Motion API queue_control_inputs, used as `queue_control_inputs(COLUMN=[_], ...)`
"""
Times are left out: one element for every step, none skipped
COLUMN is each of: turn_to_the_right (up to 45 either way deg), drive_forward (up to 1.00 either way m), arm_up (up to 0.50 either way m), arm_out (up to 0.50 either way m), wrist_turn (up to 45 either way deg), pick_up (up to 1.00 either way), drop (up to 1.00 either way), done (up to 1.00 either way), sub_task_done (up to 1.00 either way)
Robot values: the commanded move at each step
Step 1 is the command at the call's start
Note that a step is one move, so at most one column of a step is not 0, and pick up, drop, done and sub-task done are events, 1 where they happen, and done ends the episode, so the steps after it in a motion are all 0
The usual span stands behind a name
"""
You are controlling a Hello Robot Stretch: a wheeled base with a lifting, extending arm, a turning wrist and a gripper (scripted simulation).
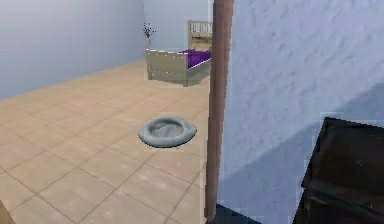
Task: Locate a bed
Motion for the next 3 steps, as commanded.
queue_control_inputs(turn_to_the_right=[0.0,-9.0,0.0], drive_forward=[0.3,0.0,0.2], arm_up=[0.0,0.0,0.0], arm_out=[0.0,0.0,0.0], wrist_turn=[0.0,0.0,0.0], pick_up=[0.0,0.0,0.0], drop=[0.0,0.0,0.0], done=[0.0,0.0,0.0], sub_task_done=[0.0,0.0,0.0])
